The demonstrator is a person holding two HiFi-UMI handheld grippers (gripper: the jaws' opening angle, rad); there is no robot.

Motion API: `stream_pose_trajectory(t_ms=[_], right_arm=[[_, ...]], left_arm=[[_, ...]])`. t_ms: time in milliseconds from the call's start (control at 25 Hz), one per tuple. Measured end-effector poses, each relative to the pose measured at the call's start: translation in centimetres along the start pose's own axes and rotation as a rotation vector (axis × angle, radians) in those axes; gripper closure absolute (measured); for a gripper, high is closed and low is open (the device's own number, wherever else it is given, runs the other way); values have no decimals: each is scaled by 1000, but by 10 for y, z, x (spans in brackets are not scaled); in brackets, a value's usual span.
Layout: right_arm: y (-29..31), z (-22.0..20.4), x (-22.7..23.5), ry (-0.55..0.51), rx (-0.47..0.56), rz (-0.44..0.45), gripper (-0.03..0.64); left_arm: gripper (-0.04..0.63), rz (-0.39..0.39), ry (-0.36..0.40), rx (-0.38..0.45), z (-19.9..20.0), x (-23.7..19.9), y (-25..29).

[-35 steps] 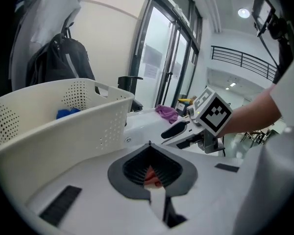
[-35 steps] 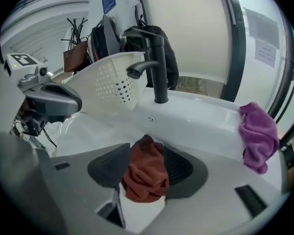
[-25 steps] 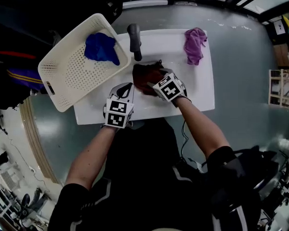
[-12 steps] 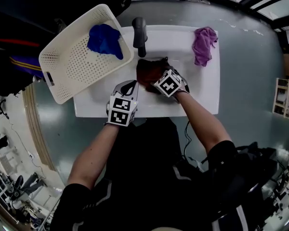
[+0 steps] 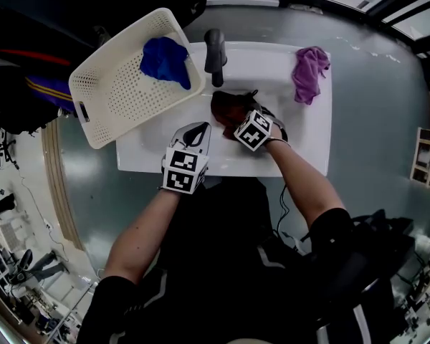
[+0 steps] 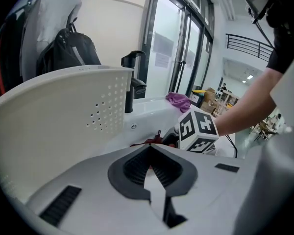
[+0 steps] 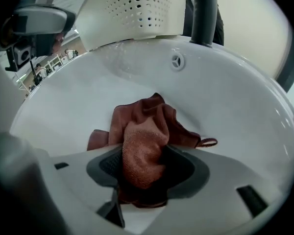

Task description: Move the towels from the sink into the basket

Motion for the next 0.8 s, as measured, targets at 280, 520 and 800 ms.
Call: stream_pose_trajectory(t_ms=[280, 520, 800], right_arm=[[-7, -2, -3, 18, -54, 17, 495], [-32, 9, -1, 118, 25, -12, 506], [-74, 27, -3, 168, 109, -48, 508]], left_arm=[[589, -1, 23, 38, 18, 2, -13], [589, -28, 3, 78, 29, 2, -27], [589, -99, 34, 156, 57, 5, -46]])
Point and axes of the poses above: the fingertips, and each gripper's own axes: y forward along the fingers, x to its right, z out of its top, the point moved 6 cm from there along -y, backward along the fingers, and after that the axes turned 6 degrees about x, right-handed, at the moved point
